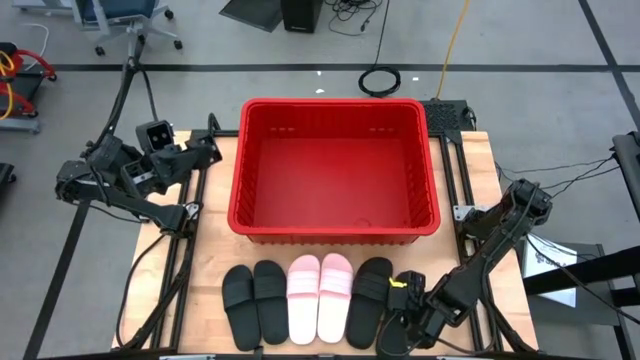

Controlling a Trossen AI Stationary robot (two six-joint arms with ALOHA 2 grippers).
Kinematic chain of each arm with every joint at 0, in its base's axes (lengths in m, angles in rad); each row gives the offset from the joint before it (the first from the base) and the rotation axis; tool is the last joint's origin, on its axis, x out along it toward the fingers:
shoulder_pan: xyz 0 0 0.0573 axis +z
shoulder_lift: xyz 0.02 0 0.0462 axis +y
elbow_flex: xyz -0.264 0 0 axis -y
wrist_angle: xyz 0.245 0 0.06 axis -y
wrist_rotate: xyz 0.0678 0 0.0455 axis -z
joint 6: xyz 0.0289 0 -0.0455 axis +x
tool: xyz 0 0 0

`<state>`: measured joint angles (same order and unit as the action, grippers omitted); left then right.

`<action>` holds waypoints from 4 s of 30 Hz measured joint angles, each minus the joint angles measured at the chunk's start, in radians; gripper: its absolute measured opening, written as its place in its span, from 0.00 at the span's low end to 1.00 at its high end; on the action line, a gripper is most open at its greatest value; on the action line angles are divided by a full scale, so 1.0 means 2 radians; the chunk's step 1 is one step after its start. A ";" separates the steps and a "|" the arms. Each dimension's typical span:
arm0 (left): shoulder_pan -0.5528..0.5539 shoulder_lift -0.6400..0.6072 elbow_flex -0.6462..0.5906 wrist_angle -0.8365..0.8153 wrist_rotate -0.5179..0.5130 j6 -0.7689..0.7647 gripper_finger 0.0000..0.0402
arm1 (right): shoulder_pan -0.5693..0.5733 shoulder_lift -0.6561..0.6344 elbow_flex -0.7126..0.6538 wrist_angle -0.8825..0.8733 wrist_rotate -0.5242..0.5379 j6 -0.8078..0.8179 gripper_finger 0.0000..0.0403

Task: Pick and place slides into bin
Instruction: Put the black slide into the red bin

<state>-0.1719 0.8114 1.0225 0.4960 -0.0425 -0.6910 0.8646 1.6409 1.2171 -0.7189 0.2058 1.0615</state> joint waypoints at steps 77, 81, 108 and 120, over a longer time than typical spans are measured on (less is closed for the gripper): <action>-0.370 0.629 0.432 -1.034 -0.056 -0.127 0.37 | -0.168 -0.067 0.001 0.229 0.001 -0.175 0.32; -0.367 0.640 0.432 -1.033 -0.084 -0.123 0.37 | -0.167 -0.067 0.001 0.230 0.001 -0.174 0.32; -0.310 0.647 0.267 -0.965 -0.085 -0.113 0.37 | -0.140 -0.067 0.001 0.230 0.003 -0.157 0.32; -0.298 0.647 0.251 -0.976 -0.084 -0.114 0.23 | -0.140 -0.067 0.000 0.232 0.002 -0.141 0.32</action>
<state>-0.7684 2.1044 1.5238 -1.4556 -0.2096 -0.9184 0.5846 1.5070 1.2179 -0.2550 0.2093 0.7786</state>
